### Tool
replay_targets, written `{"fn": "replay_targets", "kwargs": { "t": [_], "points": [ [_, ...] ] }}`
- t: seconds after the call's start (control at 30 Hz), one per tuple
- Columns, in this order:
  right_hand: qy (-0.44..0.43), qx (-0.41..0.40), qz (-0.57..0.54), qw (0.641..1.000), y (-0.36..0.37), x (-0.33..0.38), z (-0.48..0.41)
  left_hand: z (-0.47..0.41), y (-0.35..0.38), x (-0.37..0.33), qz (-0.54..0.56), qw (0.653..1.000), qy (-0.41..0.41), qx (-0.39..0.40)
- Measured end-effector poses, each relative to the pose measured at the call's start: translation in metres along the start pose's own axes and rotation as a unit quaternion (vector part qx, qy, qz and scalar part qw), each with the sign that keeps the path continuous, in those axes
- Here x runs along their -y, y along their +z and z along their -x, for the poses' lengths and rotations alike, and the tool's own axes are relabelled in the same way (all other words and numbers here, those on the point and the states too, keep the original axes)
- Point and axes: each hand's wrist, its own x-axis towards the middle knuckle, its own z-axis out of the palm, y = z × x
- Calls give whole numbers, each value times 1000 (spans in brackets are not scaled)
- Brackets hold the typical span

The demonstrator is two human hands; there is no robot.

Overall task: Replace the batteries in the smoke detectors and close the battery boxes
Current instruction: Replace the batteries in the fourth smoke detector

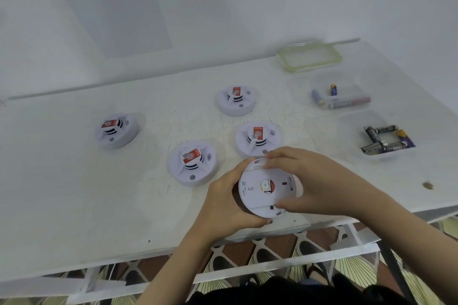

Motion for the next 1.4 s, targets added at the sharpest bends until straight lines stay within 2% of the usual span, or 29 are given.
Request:
{"fn": "replay_targets", "kwargs": {
  "t": [0.17,0.43,0.7,0.8,0.87,0.93,1.13,1.4],
  "points": [
    [-35,9,110,993,0,9,-5,0,1,2,-3,1000,-4,-4],
    [-37,24,142,989,2,10,-11,0,1,4,1,1000,-8,-1],
    [-38,15,74,996,4,3,-13,-2,0,-3,27,999,-18,7],
    [-1,32,-60,998,13,-5,-14,-3,0,-2,33,999,-26,6],
    [12,38,-177,983,18,-9,-14,-3,-1,-1,30,999,-23,10],
    [19,27,-232,972,23,-11,-15,-4,-1,-2,33,999,-22,10],
    [13,23,-282,959,31,-15,-22,-4,-1,0,37,999,-18,13],
    [-6,49,-244,969,26,-18,-23,-5,-4,1,46,998,-34,26]
  ]
}}
